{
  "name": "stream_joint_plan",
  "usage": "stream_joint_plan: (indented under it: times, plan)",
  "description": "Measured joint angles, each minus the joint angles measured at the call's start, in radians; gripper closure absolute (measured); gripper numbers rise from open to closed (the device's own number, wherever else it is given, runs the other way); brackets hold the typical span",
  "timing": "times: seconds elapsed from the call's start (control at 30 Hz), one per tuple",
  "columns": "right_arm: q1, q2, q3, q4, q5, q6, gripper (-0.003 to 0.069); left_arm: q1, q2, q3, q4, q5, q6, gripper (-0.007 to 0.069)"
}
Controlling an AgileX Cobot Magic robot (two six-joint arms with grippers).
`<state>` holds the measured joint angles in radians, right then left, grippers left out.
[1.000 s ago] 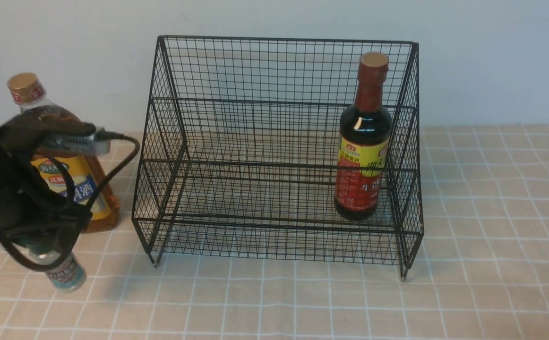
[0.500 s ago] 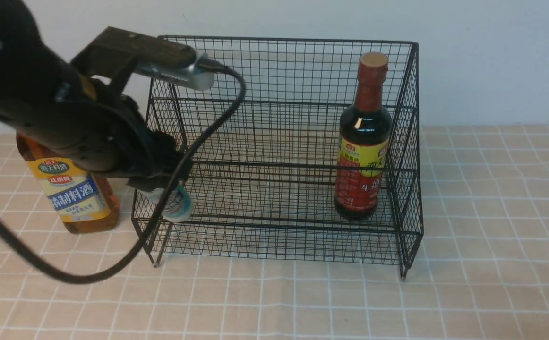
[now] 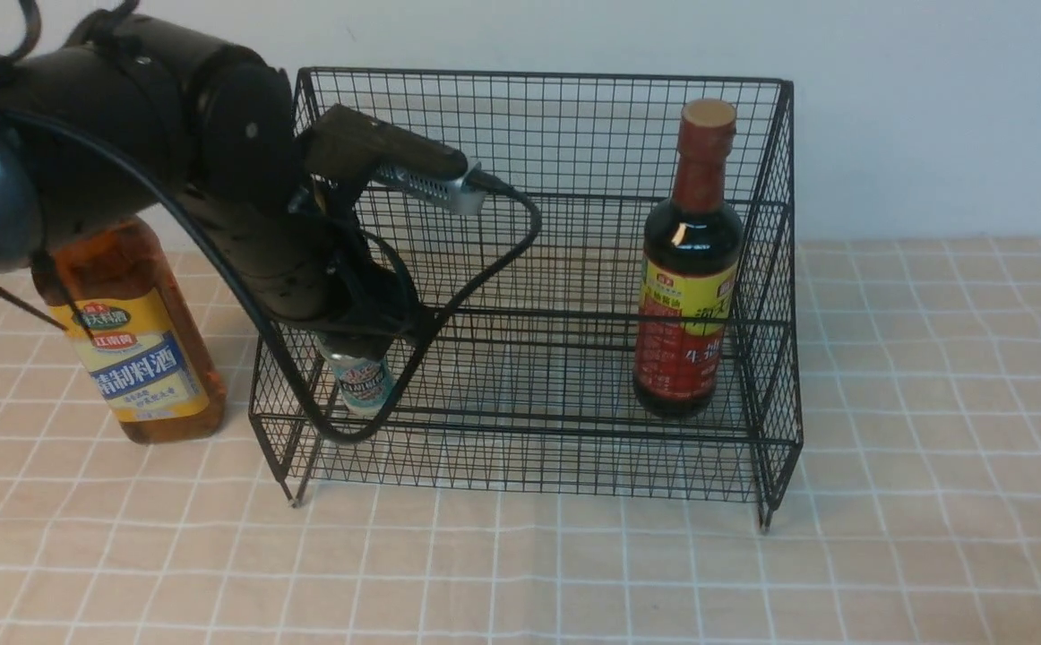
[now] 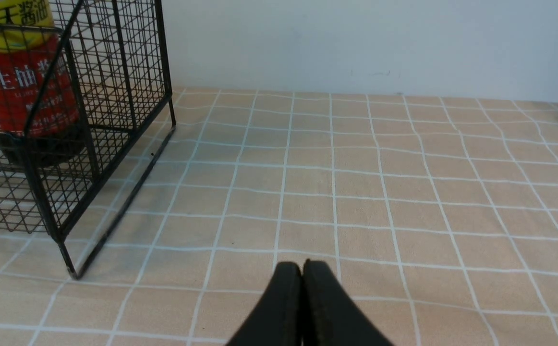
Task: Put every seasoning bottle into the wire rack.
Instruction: Use the left arm to put the condiment bottle back on the shelf, then use the left arm to grab the condiment bottle closest to it
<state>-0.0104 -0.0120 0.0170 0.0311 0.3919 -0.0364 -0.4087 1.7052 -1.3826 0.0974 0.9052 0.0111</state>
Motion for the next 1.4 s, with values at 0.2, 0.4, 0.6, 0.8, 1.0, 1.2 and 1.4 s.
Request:
stream_joint_plan:
  times: [0.2,0.4,0.6,0.8,1.0,1.2,1.4]
  plan:
    - [0.0,0.0,0.0,0.0,0.0,0.0,0.0671,-0.001,0.062,0.0,0.013,0.02,-0.011,0.0292]
    - [0.0,0.0,0.0,0.0,0.0,-0.009,0.0671,-0.001,0.076,-0.003,0.014,0.021,-0.035,0.0251]
    - [0.0,0.0,0.0,0.0,0.0,-0.009,0.0671,-0.001,0.078,-0.008,0.014,0.028,-0.038,0.0119]
    - [0.0,0.0,0.0,0.0,0.0,-0.011,0.0671,-0.001,0.076,-0.105,0.017,0.171,-0.038,0.0107]
    - [0.0,0.0,0.0,0.0,-0.001,-0.012,0.0671,-0.002,0.027,-0.333,0.05,0.315,-0.038,0.025]
    - [0.0,0.0,0.0,0.0,-0.001,-0.012,0.0671,0.036,-0.119,-0.375,0.111,0.331,-0.038,0.0582]
    - [0.0,0.0,0.0,0.0,-0.001,-0.012,0.0671,0.268,-0.23,-0.363,0.121,0.348,-0.027,0.0628]
